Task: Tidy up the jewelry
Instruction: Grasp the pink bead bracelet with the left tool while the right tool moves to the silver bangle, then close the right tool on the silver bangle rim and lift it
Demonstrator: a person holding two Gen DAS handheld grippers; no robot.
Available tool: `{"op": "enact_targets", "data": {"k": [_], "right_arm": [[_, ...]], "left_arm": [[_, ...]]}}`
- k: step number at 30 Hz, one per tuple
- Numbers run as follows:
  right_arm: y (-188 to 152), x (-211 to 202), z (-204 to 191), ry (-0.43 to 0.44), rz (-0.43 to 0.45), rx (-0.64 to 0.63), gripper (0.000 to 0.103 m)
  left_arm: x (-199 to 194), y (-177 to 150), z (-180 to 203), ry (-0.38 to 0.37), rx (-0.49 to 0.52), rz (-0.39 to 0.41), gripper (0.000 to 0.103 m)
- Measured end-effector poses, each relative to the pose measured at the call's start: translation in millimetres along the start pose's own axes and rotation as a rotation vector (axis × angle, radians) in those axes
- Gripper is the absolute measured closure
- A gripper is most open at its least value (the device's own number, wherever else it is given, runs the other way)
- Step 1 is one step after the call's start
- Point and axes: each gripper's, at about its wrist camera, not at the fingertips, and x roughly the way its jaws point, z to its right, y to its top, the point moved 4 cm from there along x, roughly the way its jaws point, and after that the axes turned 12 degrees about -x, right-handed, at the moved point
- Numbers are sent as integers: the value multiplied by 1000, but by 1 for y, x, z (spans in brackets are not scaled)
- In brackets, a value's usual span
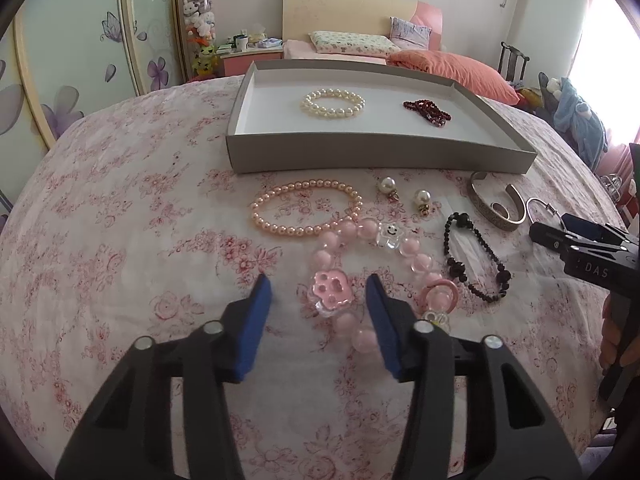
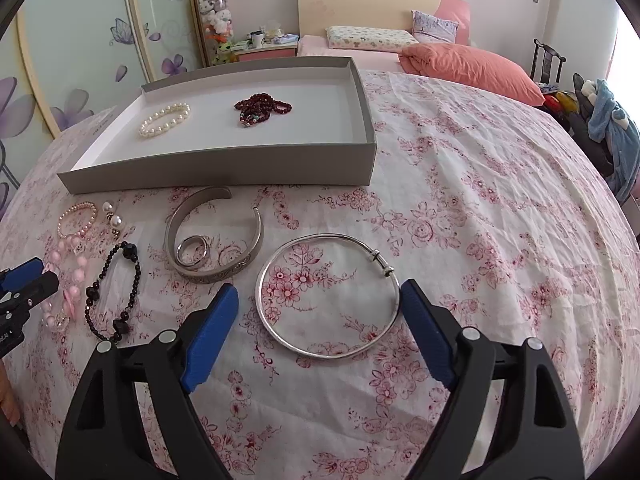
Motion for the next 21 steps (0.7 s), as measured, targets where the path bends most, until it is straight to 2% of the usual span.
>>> {"op": "enact_targets", "data": {"k": [2, 3, 11, 12, 13, 15, 16, 17, 21], "right_arm": [[-1, -1, 0, 3, 0, -3, 29], [-2, -1, 0, 2, 0, -3, 29], [-2, -2, 0, -1, -5, -3, 28], [-2, -2, 0, -2, -7, -2, 25], [-1, -1, 0, -3, -7, -2, 25], [-1, -1, -1, 1, -4, -4, 27], [0, -1, 0, 3, -4, -6, 29], [0, -1, 0, 5, -2, -7, 29], [-3, -3, 0, 6, 1, -3, 30]], "left_arm": [[-1, -1, 2, 7, 15, 2, 76], [-1, -1, 3, 2, 19, 0, 79], [-2, -2, 3, 11, 21, -4, 77], [-2, -2, 3, 12, 21, -6, 75], [-1, -2, 4, 12, 25, -6, 65], [-1, -3, 6, 21, 33, -1, 61], [0, -3, 7, 30, 43, 4, 64], [-1, -4, 8, 26, 45, 7, 80], [-2, -2, 3, 10, 26, -1, 80]]}}
